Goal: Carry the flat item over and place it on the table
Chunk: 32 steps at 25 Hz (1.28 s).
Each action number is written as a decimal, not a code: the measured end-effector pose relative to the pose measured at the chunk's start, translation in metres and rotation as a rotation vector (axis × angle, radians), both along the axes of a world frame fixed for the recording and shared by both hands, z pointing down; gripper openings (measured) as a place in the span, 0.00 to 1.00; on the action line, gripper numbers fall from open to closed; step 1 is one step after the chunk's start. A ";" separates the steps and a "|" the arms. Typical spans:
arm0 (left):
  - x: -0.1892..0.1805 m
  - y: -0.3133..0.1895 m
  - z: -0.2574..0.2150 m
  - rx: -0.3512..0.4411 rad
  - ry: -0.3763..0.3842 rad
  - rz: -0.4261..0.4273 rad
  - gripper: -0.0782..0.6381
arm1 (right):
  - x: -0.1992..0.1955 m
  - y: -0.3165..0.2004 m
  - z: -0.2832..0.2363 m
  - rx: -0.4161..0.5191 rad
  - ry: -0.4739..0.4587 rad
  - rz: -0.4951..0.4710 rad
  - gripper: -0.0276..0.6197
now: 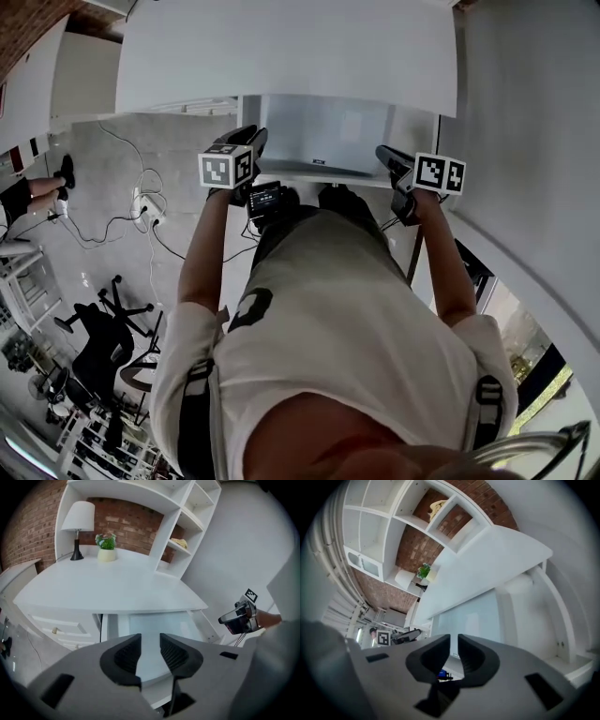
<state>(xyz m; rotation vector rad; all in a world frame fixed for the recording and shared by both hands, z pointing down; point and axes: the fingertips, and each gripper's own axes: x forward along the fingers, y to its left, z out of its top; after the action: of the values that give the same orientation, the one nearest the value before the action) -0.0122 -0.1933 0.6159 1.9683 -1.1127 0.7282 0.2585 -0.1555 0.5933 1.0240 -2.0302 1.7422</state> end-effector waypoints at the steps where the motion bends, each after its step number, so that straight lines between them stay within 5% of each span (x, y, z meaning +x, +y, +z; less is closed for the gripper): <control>1: 0.001 -0.003 0.009 -0.026 0.007 -0.002 0.33 | 0.009 -0.003 0.011 -0.015 0.028 0.004 0.15; 3: 0.005 -0.007 0.025 -0.077 0.029 -0.002 0.47 | 0.018 -0.004 0.031 -0.045 0.071 -0.019 0.32; 6: 0.013 -0.007 0.047 -0.150 0.067 0.004 0.54 | 0.021 -0.002 0.058 -0.075 0.135 -0.091 0.53; 9: 0.015 -0.002 0.071 -0.217 0.062 0.012 0.58 | 0.021 -0.001 0.089 -0.104 0.201 -0.155 0.59; 27: 0.026 0.013 0.119 -0.346 0.034 0.094 0.58 | 0.014 0.002 0.143 -0.231 0.145 -0.161 0.61; 32: 0.029 0.023 0.132 -0.383 0.089 0.061 0.58 | 0.009 0.011 0.154 -0.255 0.181 -0.227 0.61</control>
<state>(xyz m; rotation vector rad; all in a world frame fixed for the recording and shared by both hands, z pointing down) 0.0167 -0.1704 0.7483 1.6953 -0.7948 0.8109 0.2676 -0.1443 0.7472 0.8051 -1.6887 1.6702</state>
